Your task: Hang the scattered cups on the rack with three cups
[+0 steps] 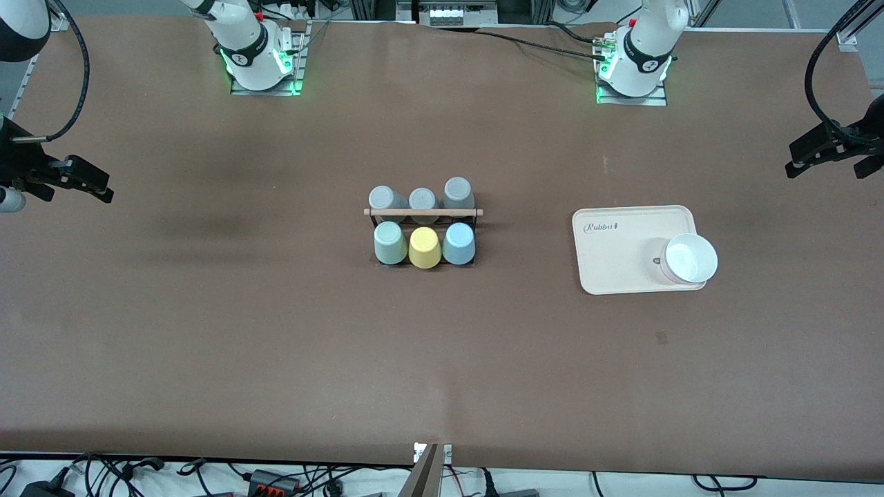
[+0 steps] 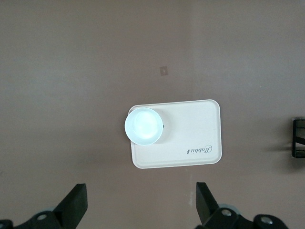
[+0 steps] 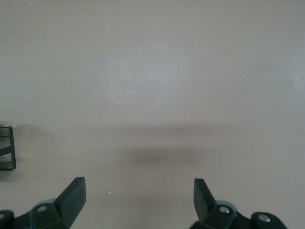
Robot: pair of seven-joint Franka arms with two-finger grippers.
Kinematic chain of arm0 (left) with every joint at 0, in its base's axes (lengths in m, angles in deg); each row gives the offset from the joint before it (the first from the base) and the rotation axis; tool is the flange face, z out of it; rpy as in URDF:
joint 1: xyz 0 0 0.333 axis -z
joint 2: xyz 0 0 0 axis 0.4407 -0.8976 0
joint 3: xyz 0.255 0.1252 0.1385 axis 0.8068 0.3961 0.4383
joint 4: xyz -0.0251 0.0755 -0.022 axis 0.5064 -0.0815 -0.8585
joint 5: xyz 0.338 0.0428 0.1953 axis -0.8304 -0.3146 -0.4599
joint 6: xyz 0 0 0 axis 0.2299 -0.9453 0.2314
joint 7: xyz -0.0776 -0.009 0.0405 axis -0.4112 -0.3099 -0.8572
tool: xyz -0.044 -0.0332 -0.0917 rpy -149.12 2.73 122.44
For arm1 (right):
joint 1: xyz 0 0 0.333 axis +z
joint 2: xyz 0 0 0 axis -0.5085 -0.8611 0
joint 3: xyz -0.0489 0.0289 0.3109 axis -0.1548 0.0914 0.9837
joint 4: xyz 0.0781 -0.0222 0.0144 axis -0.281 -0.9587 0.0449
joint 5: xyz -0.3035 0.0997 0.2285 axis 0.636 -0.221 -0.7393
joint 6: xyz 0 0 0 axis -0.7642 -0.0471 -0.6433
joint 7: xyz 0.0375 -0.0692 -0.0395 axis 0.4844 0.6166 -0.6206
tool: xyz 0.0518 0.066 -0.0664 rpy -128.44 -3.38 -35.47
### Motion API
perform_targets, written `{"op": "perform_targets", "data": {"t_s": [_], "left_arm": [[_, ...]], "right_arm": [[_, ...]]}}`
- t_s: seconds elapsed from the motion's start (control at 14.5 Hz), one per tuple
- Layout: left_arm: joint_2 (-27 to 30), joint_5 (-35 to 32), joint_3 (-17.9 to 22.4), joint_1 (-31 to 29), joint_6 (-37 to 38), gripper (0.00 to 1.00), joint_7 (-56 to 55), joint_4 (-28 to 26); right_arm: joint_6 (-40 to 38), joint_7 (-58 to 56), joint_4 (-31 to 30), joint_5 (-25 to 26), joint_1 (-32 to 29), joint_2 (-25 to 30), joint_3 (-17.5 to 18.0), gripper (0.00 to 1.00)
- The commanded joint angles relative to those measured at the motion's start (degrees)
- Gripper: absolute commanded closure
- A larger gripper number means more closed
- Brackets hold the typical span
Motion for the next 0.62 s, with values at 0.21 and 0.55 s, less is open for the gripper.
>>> {"op": "perform_targets", "data": {"t_s": [0.21, 0.55], "left_arm": [[-0.2, -0.3, 0.0, -0.1, 1.1, 0.0, 0.8, 1.2], [-0.2, -0.3, 0.0, -0.1, 1.1, 0.0, 0.8, 1.2]], "right_arm": [[-1.2, -0.1, -1.2, 0.6, 0.2, 1.3, 0.2, 0.0], [-1.2, -0.1, -1.2, 0.6, 0.2, 1.7, 0.2, 0.0]]}}
